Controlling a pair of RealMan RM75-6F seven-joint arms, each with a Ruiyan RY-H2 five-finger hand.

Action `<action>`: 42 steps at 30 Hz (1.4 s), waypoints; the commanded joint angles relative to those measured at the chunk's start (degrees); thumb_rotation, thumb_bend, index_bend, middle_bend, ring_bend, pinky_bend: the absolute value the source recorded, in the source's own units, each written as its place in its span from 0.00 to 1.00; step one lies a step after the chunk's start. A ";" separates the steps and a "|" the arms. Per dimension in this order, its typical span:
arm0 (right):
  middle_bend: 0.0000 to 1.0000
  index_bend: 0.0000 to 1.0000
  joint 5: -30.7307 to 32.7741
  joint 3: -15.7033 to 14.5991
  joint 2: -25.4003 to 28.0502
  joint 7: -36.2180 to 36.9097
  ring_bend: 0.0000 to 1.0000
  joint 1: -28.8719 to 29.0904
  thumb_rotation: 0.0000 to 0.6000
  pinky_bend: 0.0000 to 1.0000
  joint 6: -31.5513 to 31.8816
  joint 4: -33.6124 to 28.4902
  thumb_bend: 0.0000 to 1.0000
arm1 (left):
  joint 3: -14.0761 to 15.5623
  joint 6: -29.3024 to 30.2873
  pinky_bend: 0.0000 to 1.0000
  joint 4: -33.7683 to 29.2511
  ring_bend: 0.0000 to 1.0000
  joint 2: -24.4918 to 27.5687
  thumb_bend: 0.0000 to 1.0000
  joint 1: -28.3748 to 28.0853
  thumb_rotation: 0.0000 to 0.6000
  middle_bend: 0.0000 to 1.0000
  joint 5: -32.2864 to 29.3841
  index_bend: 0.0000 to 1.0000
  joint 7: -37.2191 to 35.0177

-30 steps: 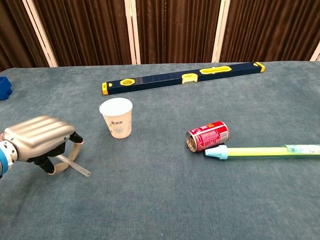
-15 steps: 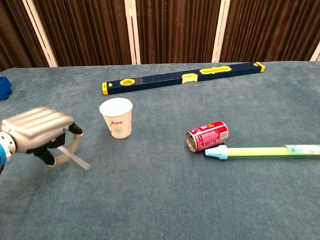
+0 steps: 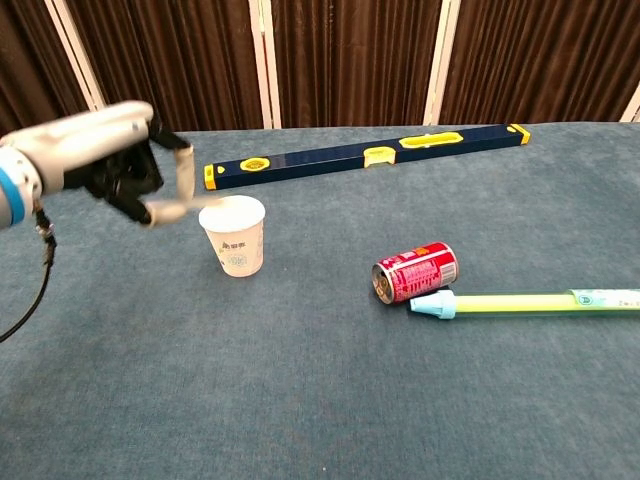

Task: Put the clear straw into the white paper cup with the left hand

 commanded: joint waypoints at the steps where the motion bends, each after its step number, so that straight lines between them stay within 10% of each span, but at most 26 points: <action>1: 0.00 0.00 -0.01 0.00 0.01 0.08 0.00 0.01 1.00 0.00 -0.03 0.03 0.08 | -5.53 -0.41 0.81 -4.24 0.93 -0.29 0.40 -0.59 1.00 1.00 -5.75 0.59 -6.42; 16: 0.00 0.00 -0.22 -0.08 0.18 0.84 0.00 0.10 1.00 0.00 -0.23 0.29 0.09 | -16.66 -4.70 0.81 -2.95 0.93 -5.97 0.40 -4.24 1.00 1.00 -22.86 0.60 -21.40; 42: 0.00 0.00 -0.03 -0.02 0.28 1.00 0.00 0.24 1.00 0.00 -0.50 0.22 0.08 | -13.31 -8.54 0.80 6.36 0.92 -10.07 0.40 -3.09 1.00 1.00 -17.95 0.55 -34.13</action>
